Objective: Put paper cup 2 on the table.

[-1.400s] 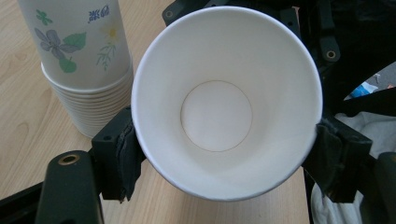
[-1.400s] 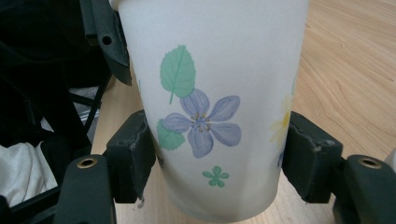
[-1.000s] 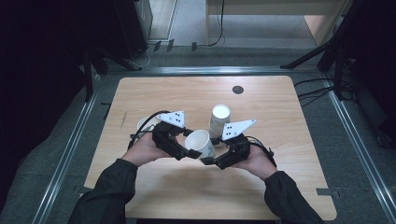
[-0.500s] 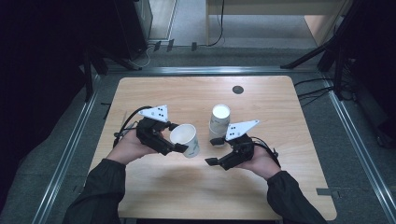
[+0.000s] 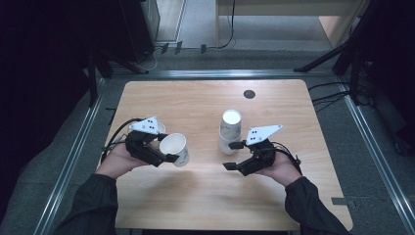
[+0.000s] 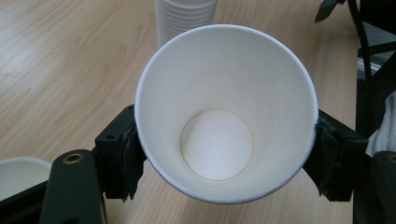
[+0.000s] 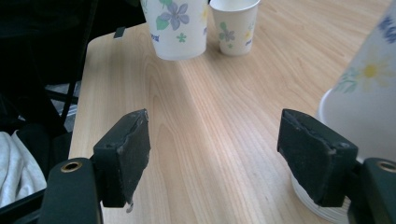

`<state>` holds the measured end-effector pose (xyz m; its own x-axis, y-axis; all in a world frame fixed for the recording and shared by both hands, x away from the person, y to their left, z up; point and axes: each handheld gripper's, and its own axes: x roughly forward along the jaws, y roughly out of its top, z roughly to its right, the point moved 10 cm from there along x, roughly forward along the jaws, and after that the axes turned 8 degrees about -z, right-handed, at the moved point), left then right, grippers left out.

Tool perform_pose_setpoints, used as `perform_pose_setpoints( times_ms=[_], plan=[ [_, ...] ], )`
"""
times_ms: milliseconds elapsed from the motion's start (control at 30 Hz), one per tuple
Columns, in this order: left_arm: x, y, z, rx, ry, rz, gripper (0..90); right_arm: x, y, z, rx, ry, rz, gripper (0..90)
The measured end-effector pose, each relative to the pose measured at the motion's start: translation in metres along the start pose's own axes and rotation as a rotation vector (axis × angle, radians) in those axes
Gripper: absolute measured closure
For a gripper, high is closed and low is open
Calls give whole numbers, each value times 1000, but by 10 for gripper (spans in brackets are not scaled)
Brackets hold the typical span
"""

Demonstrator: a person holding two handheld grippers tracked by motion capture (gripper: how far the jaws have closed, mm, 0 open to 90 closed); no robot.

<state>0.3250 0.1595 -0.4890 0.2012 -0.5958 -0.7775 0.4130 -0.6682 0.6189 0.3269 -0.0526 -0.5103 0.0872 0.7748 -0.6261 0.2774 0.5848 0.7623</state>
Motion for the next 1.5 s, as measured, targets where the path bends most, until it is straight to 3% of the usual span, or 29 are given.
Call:
perform_pose_setpoints(
  times_ms=[233, 533, 667, 900, 1200, 1500],
  plan=[
    [-11, -27, -11, -45, 49, -11, 242, -6, -6, 5, 1, -16, -4, 258],
    [-20, -54, -23, -95, 76, -8, 243, -4, -8, 11, 17, -16, -7, 262],
    [-20, -67, -31, -96, 107, -23, 245, -4, -8, 13, 21, -14, -11, 264],
    [-10, -81, -36, -77, 96, -55, 246, -4, -8, 16, 25, -20, -10, 267],
    [-1, -90, -43, -72, 75, -56, 244, -4, -8, 17, 26, -30, -11, 271],
    [9, -97, -53, -70, 113, -103, 242, -3, -10, 21, 36, -48, -21, 272]
  ],
)
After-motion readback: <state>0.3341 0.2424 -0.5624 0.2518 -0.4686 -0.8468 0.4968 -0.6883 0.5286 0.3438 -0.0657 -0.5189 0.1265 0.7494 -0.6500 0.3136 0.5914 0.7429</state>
